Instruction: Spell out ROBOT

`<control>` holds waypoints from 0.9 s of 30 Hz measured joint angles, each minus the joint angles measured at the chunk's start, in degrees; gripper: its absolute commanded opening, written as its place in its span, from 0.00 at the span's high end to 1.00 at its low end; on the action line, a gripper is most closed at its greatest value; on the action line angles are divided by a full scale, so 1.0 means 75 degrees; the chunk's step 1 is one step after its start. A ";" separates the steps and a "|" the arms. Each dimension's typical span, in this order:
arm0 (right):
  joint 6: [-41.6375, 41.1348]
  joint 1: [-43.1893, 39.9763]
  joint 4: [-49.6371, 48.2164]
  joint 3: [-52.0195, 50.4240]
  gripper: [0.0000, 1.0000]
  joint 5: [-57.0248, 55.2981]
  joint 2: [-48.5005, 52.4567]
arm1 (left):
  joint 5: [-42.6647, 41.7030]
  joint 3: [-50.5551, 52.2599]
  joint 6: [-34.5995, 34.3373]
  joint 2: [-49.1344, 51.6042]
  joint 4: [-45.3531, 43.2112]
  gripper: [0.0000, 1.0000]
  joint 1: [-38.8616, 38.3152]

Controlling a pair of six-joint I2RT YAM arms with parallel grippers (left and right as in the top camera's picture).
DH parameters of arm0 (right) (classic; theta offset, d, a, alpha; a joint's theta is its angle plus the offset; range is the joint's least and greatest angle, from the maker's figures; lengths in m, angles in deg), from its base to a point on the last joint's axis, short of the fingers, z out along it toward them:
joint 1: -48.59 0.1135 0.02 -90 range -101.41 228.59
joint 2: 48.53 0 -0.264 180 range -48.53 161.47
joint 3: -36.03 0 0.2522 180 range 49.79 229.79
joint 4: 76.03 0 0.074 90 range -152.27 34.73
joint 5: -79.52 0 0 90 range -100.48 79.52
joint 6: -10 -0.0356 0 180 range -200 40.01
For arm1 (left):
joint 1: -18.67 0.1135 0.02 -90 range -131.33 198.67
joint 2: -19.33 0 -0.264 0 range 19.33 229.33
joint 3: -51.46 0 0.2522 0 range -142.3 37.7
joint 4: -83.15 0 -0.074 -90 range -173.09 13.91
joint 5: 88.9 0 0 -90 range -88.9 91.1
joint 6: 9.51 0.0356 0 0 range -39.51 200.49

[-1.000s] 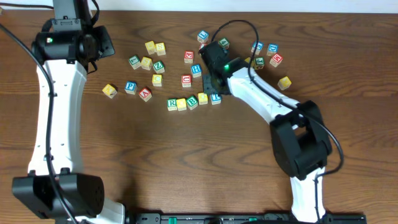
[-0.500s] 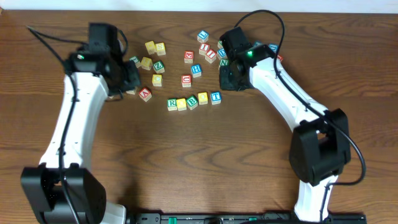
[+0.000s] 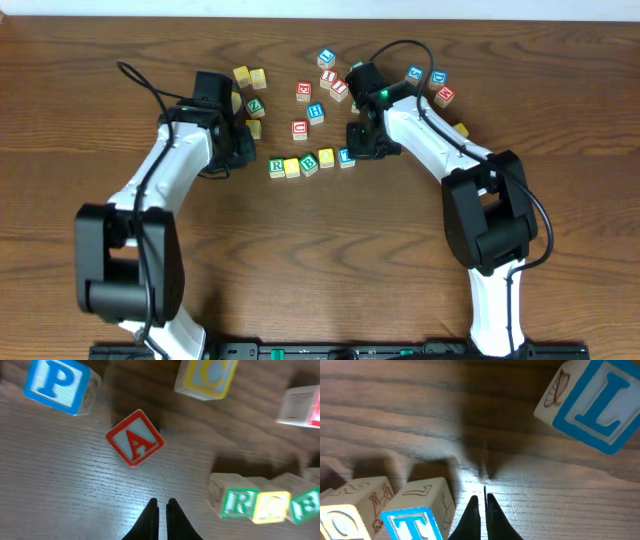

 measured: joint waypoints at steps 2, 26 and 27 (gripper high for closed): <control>0.0000 0.0000 -0.0006 -0.0003 0.99 0.0003 0.0003 | -0.0032 0.0006 0.0000 0.0143 -0.0044 0.92 -0.0009; -0.0050 0.0064 -0.0367 -0.0303 0.98 0.0460 0.0003 | -0.0597 0.0012 0.0000 0.0944 -0.0991 0.92 -0.0836; -0.0052 0.0064 -0.0376 -0.0303 0.98 0.0463 0.0003 | -0.0600 0.0012 0.0000 0.0944 -0.1032 0.92 -0.0906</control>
